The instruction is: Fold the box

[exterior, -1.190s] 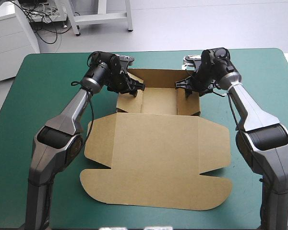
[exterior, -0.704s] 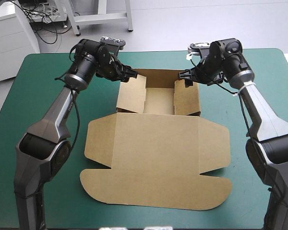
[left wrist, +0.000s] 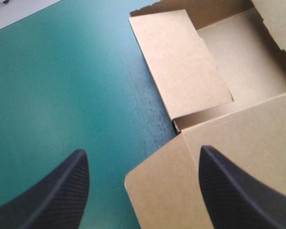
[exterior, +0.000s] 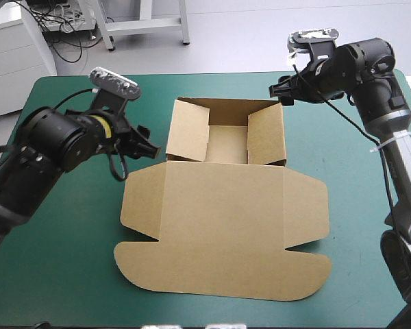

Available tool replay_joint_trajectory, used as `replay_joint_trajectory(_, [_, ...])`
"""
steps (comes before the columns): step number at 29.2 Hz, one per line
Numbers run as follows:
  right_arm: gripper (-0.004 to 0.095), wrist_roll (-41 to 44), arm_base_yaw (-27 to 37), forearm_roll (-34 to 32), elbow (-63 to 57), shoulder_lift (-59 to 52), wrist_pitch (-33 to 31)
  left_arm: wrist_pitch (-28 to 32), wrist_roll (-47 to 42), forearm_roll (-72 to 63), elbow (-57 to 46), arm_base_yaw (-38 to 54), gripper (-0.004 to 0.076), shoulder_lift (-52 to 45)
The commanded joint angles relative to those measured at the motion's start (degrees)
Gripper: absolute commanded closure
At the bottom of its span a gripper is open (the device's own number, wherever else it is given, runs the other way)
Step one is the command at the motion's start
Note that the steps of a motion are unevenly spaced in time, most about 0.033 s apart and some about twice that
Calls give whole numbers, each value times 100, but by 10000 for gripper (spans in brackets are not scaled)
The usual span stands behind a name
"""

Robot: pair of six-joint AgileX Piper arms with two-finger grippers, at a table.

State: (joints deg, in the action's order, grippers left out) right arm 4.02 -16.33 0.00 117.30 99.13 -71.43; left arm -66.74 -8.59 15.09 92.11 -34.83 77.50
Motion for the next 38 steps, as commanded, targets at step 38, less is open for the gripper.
replay_joint_trajectory(38, [541, 165, 26, 164, 120, 1902, -12, 1369, 803, -190, -3985, 2508, 293, -2551])
